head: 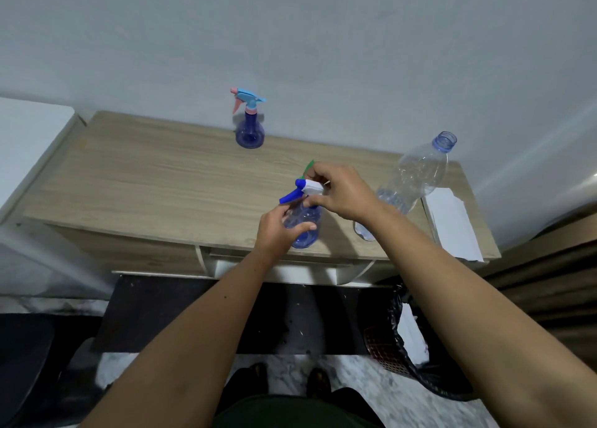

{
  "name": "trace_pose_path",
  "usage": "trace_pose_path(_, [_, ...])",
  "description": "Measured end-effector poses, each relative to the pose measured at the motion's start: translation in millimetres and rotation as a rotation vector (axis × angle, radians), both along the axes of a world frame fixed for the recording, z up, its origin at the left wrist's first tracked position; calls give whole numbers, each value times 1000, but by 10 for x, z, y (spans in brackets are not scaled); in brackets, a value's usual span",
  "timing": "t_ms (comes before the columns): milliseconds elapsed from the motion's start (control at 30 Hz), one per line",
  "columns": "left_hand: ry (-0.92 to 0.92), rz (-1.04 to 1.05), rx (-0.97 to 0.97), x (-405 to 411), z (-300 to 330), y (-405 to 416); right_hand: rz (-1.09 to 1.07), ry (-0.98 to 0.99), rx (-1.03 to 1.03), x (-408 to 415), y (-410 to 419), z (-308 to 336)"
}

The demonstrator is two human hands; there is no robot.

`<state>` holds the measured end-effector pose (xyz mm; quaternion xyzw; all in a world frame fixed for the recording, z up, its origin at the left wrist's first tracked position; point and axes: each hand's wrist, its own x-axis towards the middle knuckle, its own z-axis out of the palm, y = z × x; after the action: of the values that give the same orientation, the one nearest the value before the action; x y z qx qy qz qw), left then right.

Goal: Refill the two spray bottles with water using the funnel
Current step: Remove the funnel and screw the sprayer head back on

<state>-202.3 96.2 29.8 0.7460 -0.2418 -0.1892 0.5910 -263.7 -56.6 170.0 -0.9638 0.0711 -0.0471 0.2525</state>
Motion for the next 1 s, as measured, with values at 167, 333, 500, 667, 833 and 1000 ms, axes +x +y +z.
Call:
trace_pose_path(167, [23,-22,-30,-7,34,10,78,75,-79,-47,-79,50])
trace_pose_path(333, [34,-32,-61,-12,35,10,119,77,-110,-54,-96,20])
trace_pose_path(500, [32,-20,-66,-22,11,3,163,74,-136,-52,-113,-73])
trace_pose_path(667, [18,-16,-69,-49,24,10,158,114,-165,-50,-129,-113])
trace_pose_path(833, [-23,-1,-72,-66,22,9,206,119,-176,-17,-174,-102])
trace_pose_path(1000, [-3,25,-89,-100,13,-2,252,63,-142,-7,-191,-49])
